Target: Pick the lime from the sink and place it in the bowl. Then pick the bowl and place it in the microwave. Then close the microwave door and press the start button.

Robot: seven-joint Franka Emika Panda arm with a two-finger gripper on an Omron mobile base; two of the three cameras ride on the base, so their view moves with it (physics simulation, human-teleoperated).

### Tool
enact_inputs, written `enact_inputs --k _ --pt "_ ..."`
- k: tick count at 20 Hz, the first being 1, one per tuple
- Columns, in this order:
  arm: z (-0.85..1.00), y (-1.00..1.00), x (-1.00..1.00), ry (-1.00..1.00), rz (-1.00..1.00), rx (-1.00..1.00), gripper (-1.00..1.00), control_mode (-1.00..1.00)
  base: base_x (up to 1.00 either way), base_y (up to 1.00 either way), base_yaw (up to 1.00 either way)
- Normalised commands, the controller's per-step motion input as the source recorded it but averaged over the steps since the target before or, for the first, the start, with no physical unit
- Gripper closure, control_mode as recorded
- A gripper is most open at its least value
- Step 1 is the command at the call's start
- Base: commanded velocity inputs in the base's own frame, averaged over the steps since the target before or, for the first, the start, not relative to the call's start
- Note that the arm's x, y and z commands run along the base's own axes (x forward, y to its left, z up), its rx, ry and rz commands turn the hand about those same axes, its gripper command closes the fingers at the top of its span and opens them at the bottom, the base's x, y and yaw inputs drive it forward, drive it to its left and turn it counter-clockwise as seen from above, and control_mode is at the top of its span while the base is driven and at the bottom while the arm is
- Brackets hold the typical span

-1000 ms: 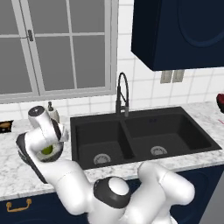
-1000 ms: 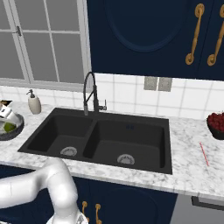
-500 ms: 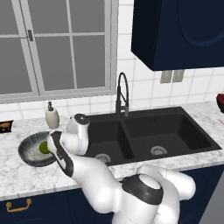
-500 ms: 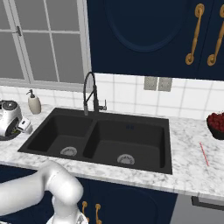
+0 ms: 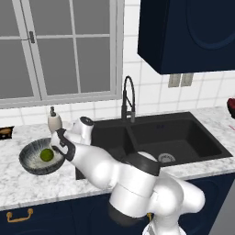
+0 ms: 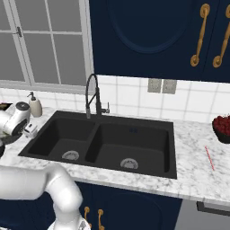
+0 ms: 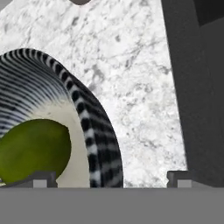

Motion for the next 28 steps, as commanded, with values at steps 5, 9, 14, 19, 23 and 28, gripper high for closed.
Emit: enact_inputs --k 5,9,14,19,23,28 --pt "-0.08 0.30 0.26 0.13 0.00 0.00 -1.00 -1.00 0.00 0.00 0.00" --pt "-0.32 0.19 0.01 0.03 0.00 0.00 1.00 -1.00 0.00 0.00 0.00" --pt "-0.11 0.08 -0.06 -0.01 0.00 0.00 1.00 -1.00 0.00 0.00 0.00" --pt "0.08 0.00 -0.49 -0.05 0.00 0.03 1.00 -1.00 0.00 0.00 0.00" --pt "0.44 -0.25 -0.66 -0.09 -0.01 0.04 1.00 -1.00 0.00 0.00 0.00" --pt "0.43 -0.56 -0.72 -0.09 -0.05 0.03 1.00 -1.00 0.00 0.00 0.00"
